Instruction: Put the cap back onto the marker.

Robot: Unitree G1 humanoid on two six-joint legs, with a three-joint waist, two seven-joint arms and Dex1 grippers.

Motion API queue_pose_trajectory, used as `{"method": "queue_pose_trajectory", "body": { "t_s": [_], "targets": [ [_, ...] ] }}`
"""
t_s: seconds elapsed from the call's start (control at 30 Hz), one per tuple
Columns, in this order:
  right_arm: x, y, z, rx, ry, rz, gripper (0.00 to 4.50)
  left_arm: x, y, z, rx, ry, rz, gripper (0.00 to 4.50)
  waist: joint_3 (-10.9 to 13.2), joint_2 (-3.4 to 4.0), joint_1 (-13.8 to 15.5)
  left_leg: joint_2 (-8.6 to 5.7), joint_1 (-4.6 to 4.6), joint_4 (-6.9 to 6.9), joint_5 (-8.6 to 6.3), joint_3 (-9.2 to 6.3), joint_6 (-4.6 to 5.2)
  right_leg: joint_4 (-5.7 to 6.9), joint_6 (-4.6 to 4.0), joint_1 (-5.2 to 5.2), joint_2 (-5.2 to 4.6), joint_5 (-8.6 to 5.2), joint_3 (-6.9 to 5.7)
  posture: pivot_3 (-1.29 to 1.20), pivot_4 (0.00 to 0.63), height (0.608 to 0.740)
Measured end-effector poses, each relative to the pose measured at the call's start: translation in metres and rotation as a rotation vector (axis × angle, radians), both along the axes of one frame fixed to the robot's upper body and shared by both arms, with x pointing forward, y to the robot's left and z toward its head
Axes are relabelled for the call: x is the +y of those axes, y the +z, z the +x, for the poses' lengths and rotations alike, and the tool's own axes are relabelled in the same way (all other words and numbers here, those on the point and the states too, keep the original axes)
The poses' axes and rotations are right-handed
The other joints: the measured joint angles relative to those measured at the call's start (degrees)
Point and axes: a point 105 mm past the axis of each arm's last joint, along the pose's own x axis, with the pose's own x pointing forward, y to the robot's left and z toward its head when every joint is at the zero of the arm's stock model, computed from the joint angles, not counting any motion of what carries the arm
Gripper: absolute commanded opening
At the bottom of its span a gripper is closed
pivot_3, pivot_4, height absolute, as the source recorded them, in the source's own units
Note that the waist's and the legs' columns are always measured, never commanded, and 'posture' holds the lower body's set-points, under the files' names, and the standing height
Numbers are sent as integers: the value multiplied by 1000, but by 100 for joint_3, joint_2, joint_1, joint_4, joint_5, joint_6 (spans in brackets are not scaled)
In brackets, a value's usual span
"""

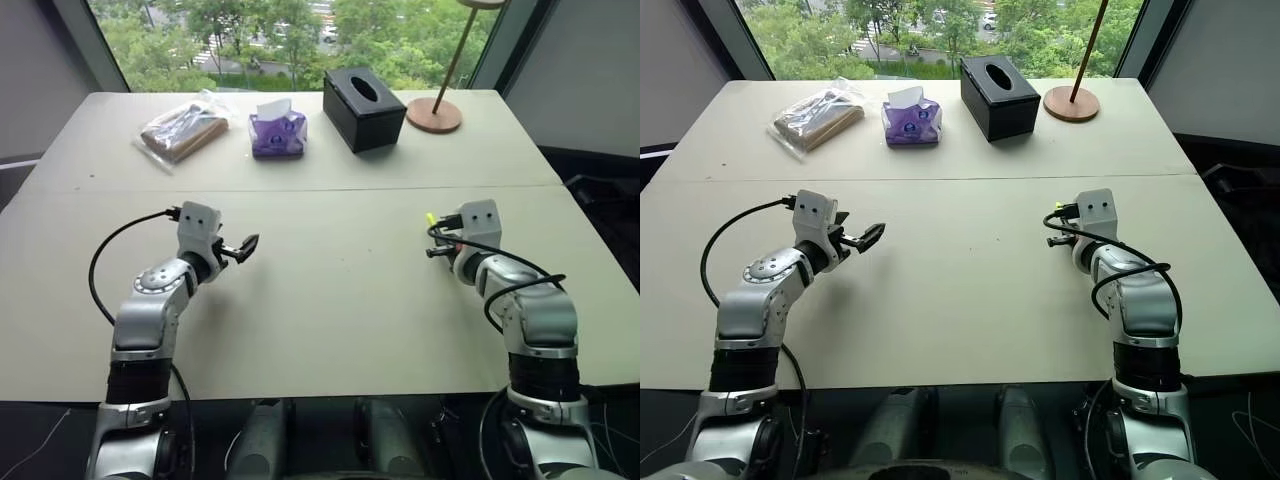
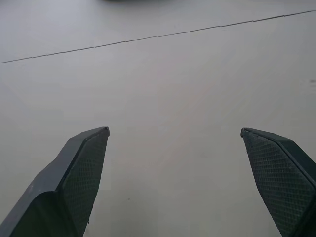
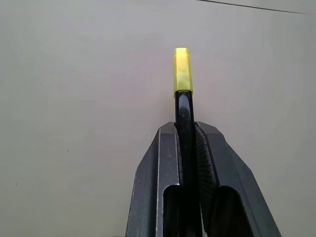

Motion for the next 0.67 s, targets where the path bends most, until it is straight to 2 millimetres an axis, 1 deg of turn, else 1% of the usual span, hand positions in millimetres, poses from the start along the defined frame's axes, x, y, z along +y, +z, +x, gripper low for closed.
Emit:
{"method": "queue_pose_trajectory", "body": {
  "t_s": [0.03,0.07,0.13,0.27,0.3,0.37,0.43,0.5,0.57,0.63,0.67],
  "targets": [
    [0,0,0,0,-2,0,967,0,0,0,-4,6,-1,4500,0,0,1,0,0,0,0,-1,0,0,0,-1,0,0,0,0,150,740],
    [0,0,1,-1,-2,4,1288,0,2,1,-15,9,-1,4500,0,0,0,0,0,0,0,1,0,-1,0,0,0,0,0,0,150,740],
    [2,0,1,2,-2,21,2344,-2,6,1,-35,10,-5,4500,0,0,-1,1,0,0,0,1,0,-2,0,0,0,0,0,0,150,740],
    [11,-6,0,27,8,71,4374,-7,7,1,-48,2,-10,4500,0,0,-8,1,0,-1,0,1,0,-2,-1,-1,0,0,0,0,150,740],
    [12,-6,0,31,11,74,4444,-7,8,1,-52,-1,-9,4500,0,0,-6,1,0,-1,0,2,0,-3,-1,-1,0,0,0,0,150,740],
    [11,-5,-1,34,32,71,4444,-8,8,1,-54,-11,5,4500,0,0,-3,1,-1,-1,0,2,0,-4,-1,-1,-2,0,0,0,150,740],
    [4,2,-1,23,57,45,4444,-5,8,0,-57,-16,26,4500,0,1,-2,1,-2,-1,0,3,0,-6,-1,-1,-2,0,0,0,150,740],
    [-10,17,-4,-16,111,-9,4444,3,8,-2,-58,-12,64,4500,2,2,-2,1,-3,-3,0,5,0,-11,0,-2,-5,-1,0,0,150,740],
    [-23,28,-11,-48,170,-63,4444,10,8,-5,-64,-6,75,4500,2,2,5,5,-4,-7,-1,5,0,-18,1,-2,-7,-2,0,0,150,740],
    [-38,33,-20,-59,196,-87,4444,19,6,-8,-60,11,70,4500,1,1,1,9,-5,-10,-1,6,0,-25,1,0,-7,-3,0,0,150,740],
    [-42,34,-22,-64,196,-84,4444,21,7,-9,-63,14,75,4500,2,1,2,9,-5,-10,-2,6,0,-25,1,-1,-7,-3,0,0,150,740]
  ]
}}
